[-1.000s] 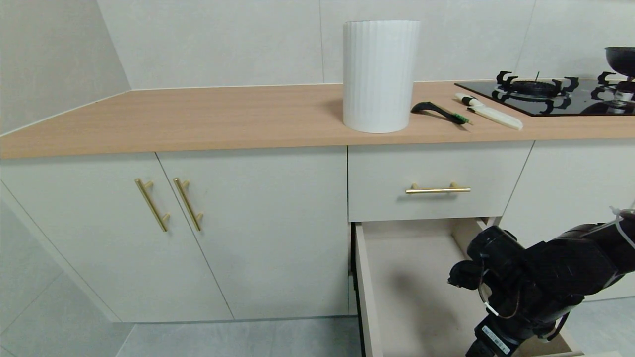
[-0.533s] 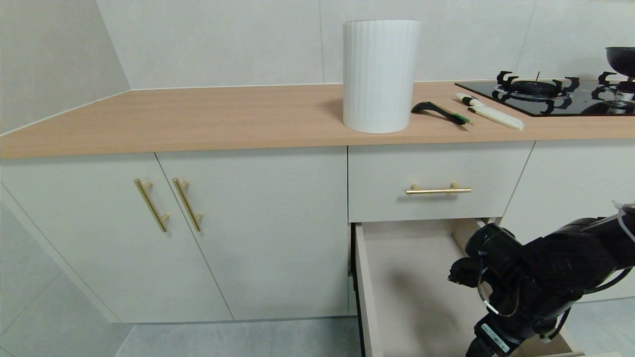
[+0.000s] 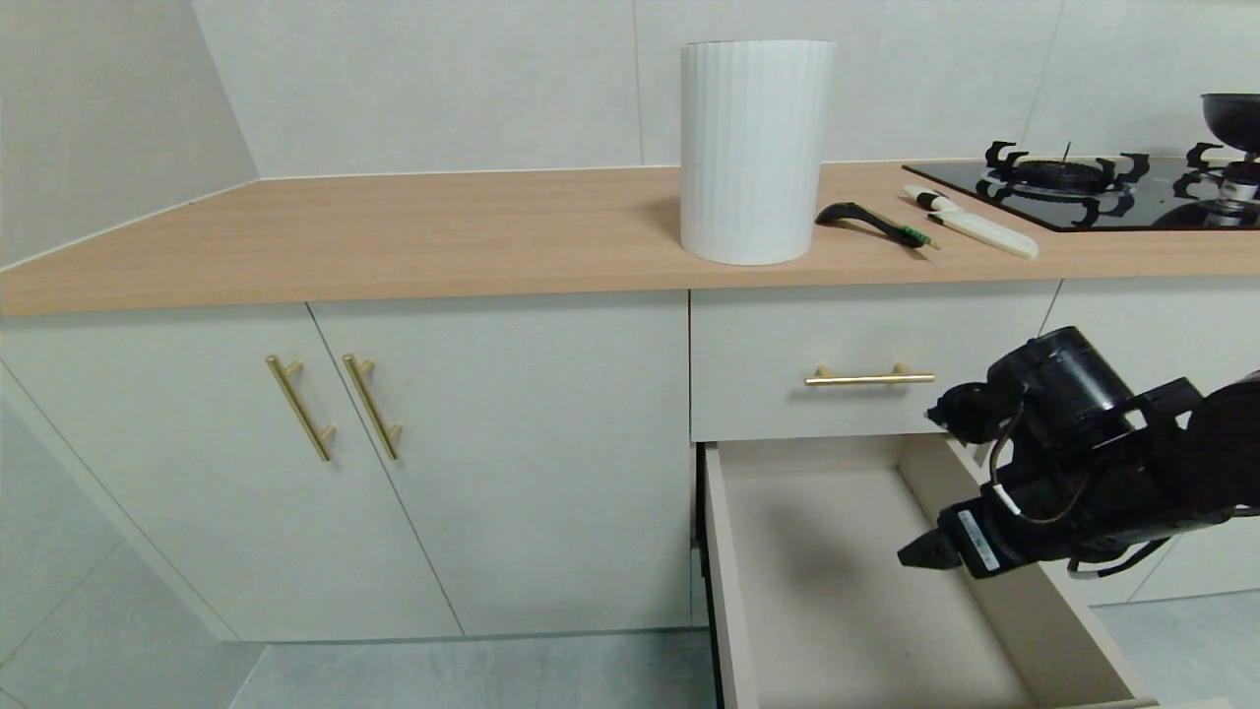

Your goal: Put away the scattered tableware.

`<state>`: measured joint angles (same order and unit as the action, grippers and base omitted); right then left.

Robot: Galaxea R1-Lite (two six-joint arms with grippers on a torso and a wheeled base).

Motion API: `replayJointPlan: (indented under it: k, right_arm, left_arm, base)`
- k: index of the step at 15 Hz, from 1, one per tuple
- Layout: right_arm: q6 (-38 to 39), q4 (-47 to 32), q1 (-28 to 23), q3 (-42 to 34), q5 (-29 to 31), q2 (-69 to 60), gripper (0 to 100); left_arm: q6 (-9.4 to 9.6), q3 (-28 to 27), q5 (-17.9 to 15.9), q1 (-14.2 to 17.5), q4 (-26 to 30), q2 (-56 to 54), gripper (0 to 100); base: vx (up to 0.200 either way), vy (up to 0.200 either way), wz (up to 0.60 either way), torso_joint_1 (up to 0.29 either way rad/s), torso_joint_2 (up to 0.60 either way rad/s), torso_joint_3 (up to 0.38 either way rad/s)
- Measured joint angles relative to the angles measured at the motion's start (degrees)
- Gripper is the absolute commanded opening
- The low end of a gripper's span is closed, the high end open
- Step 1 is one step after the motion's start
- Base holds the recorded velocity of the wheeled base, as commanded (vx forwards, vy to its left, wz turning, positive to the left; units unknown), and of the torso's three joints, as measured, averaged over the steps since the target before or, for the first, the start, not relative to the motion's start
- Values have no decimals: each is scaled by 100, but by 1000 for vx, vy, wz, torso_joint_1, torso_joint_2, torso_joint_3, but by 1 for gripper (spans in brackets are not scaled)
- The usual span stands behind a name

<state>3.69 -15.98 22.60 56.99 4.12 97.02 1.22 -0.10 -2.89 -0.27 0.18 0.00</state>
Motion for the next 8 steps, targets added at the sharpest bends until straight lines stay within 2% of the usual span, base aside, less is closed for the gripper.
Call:
replayJointPlan:
  k: [6,8]
  right_arm:
    - [77,1251,-30,-388,17,-649,100]
    - [54,1545,-30,-562,26,-731,100]
  left_arm:
    - [1,0,0,0,-2,0,100]
    - [1,0,-1,0,-7,0,100]
  base:
    - [0,0,0,0,0,0]
    - [0,0,0,58,-158,-173]
